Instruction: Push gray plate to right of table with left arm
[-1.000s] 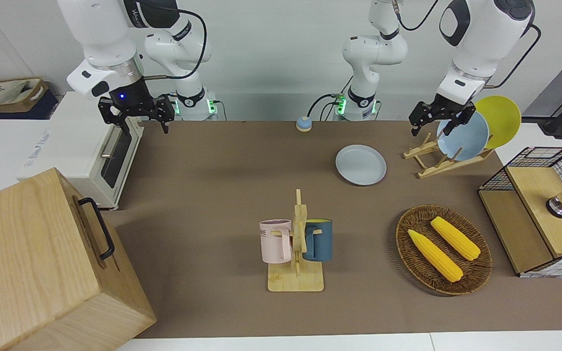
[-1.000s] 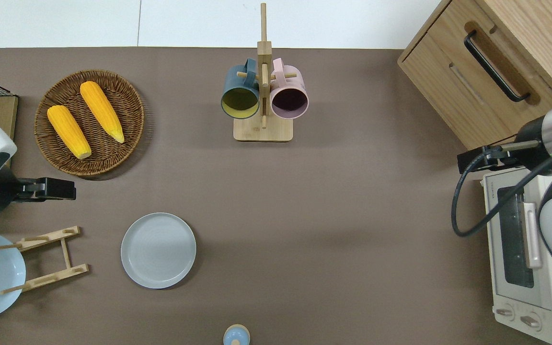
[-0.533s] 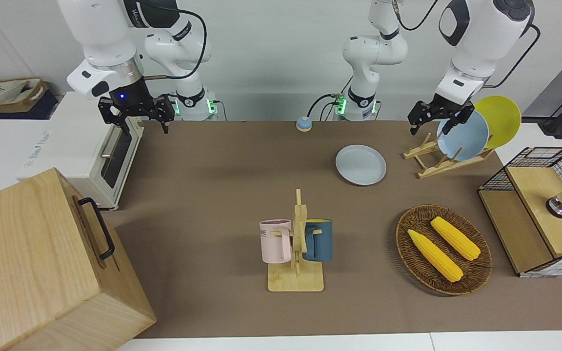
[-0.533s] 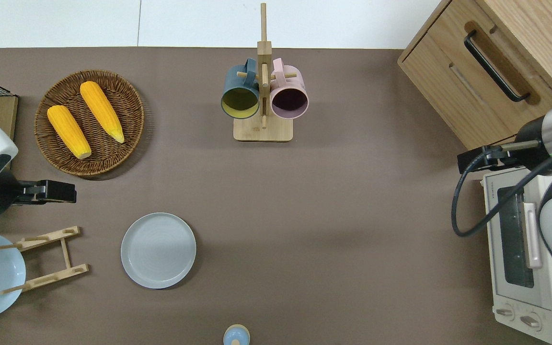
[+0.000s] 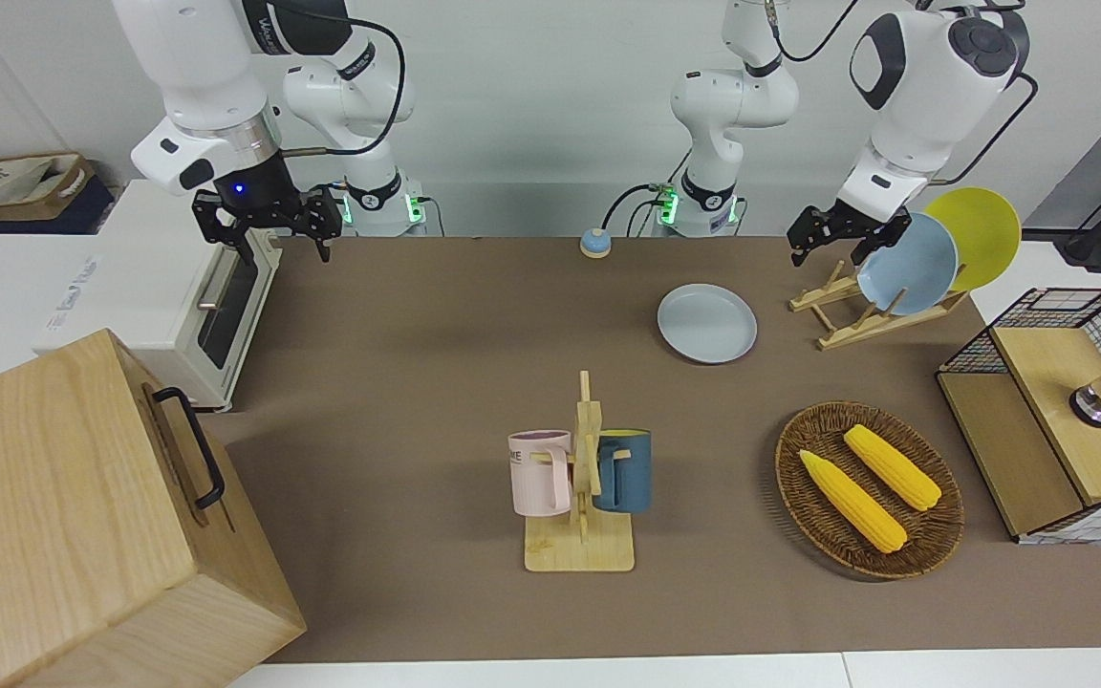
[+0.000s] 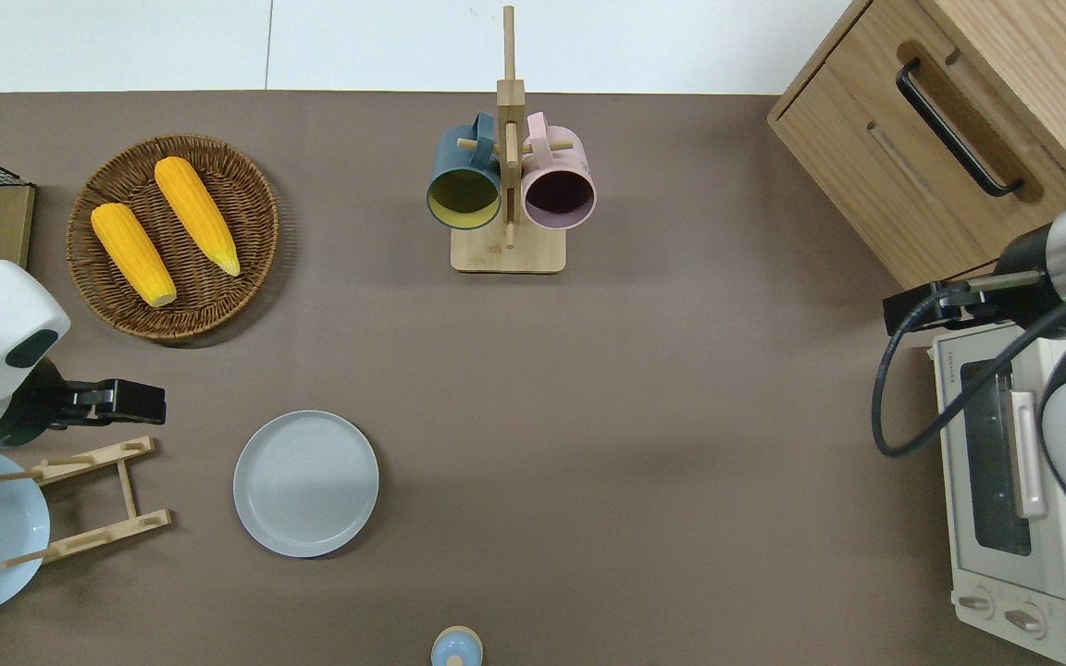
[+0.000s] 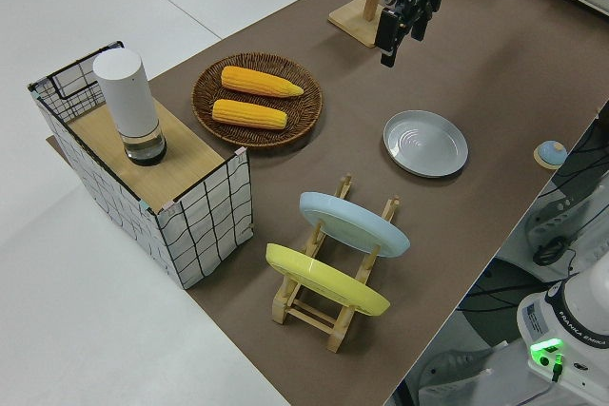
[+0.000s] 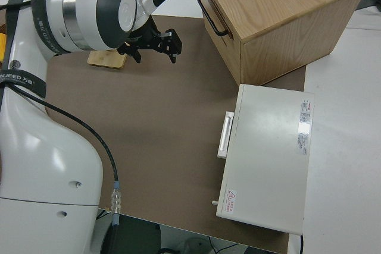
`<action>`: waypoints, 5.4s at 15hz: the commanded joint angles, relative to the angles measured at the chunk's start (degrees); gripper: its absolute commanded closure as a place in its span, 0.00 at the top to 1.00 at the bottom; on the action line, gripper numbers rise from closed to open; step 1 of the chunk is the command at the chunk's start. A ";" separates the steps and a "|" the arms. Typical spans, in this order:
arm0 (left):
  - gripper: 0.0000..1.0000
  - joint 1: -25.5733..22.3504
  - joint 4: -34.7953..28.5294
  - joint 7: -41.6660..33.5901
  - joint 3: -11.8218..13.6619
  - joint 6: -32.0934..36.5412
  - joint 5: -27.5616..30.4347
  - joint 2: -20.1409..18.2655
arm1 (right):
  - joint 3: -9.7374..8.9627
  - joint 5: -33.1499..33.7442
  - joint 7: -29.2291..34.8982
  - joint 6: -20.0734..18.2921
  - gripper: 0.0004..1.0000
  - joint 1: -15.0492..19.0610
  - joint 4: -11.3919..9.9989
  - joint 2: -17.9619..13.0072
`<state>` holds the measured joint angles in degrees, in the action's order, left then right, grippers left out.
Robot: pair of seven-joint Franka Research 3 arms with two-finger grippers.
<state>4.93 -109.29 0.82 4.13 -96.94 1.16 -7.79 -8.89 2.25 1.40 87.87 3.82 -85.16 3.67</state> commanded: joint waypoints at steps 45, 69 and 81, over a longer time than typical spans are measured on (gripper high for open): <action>0.96 0.96 -45.49 1.46 -1.85 -49.40 -0.37 -3.73 | 0.01 -0.40 0.18 -0.60 0.98 0.04 0.08 -0.33; 0.00 7.63 -44.78 9.80 -1.94 -52.56 -0.37 1.02 | 0.01 -0.40 0.18 -0.60 0.98 0.04 0.08 -0.33; 0.00 24.32 -39.43 30.80 -1.94 -52.65 -0.37 6.20 | 0.01 -0.40 0.18 -0.60 0.98 0.04 0.08 -0.33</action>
<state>23.43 -151.02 24.72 2.13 -147.45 1.16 -8.03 -8.89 2.25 1.40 87.87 3.82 -85.16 3.67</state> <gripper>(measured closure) 0.982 0.013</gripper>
